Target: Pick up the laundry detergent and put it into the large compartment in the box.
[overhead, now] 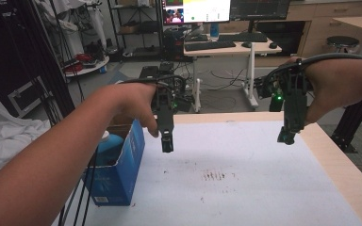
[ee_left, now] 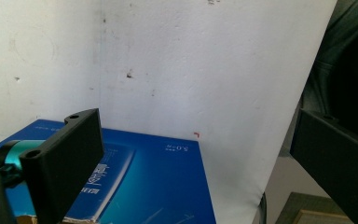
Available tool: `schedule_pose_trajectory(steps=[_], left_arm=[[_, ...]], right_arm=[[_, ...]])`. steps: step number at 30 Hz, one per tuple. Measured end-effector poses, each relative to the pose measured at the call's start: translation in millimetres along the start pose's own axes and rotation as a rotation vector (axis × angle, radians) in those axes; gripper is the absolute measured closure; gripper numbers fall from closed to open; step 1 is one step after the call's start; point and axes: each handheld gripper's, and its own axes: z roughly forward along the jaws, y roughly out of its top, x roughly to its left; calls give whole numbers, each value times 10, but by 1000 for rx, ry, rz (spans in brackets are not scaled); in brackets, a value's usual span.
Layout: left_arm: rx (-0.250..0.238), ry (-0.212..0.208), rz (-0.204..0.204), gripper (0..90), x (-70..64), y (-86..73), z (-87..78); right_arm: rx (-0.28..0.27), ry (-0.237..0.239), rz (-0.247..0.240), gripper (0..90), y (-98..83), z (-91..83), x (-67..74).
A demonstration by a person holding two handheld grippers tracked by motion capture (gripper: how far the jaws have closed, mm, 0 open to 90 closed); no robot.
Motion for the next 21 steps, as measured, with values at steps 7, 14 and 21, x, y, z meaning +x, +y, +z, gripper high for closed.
schedule_pose_trajectory(steps=[7,14,21], left_arm=[[3,0,-3,27,0,8,16],[5,-9,-3,27,21,5,44],[2,-12,-1,27,43,-2,53]], right_arm=[[3,2,-3,26,17,1,22],[5,3,-2,26,4,5,7],[8,4,-1,26,22,20,1]])
